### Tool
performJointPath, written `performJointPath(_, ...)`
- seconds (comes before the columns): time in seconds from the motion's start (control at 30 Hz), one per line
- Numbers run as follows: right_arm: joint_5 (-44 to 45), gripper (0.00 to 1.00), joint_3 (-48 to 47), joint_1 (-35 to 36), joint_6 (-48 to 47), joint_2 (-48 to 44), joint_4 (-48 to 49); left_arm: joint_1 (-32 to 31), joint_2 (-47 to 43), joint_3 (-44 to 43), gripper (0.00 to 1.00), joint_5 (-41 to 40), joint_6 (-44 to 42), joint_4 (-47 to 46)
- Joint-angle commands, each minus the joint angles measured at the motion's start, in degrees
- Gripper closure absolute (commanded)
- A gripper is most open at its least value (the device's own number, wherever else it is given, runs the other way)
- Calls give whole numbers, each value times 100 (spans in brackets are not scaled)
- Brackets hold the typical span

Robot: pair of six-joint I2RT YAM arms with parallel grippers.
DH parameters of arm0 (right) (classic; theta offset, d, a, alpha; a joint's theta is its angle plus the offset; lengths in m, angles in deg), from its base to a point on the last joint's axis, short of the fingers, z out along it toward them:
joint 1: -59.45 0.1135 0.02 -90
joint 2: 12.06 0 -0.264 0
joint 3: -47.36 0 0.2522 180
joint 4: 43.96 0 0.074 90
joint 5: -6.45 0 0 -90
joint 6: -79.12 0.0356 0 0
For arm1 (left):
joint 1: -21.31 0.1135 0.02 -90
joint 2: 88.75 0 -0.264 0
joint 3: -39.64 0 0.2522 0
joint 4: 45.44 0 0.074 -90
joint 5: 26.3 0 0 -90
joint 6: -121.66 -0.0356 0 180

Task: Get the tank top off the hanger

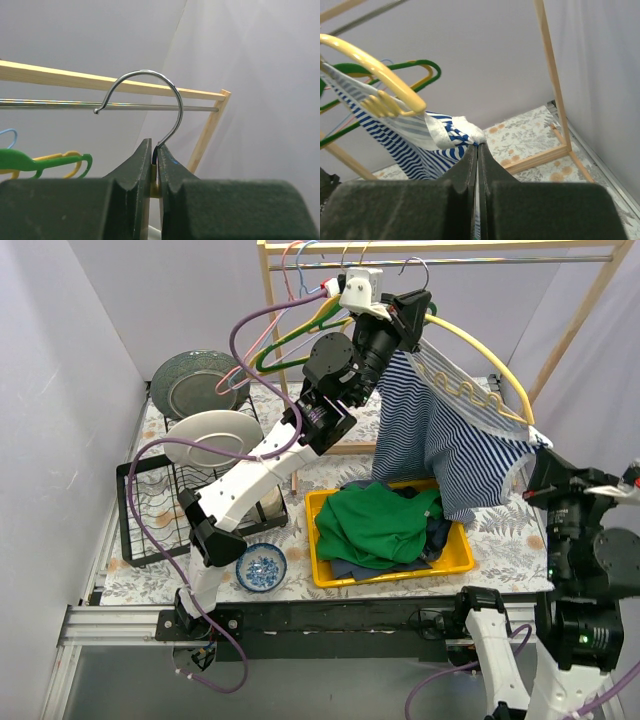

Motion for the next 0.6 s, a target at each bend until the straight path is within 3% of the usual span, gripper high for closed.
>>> performJointPath(0.0,9,99,-1,174,45,-352,326,124,-351,-161,100,-495,147,191)
performJointPath(0.1,-448,99,94,183,124,-290,377,124,-386,-127,100,-372,375,243)
performJointPath(0.23,-221,99,491,183,107,-255,1035,124,-963,390,100,303,1006,288)
performJointPath(0.3,-281,99,395,183,107,-18,1195,124,-1255,864,100,646,1245,217)
performJointPath(0.57,-686,99,192,183,361,650,2134,124,-2178,1376,100,1904,2220,542)
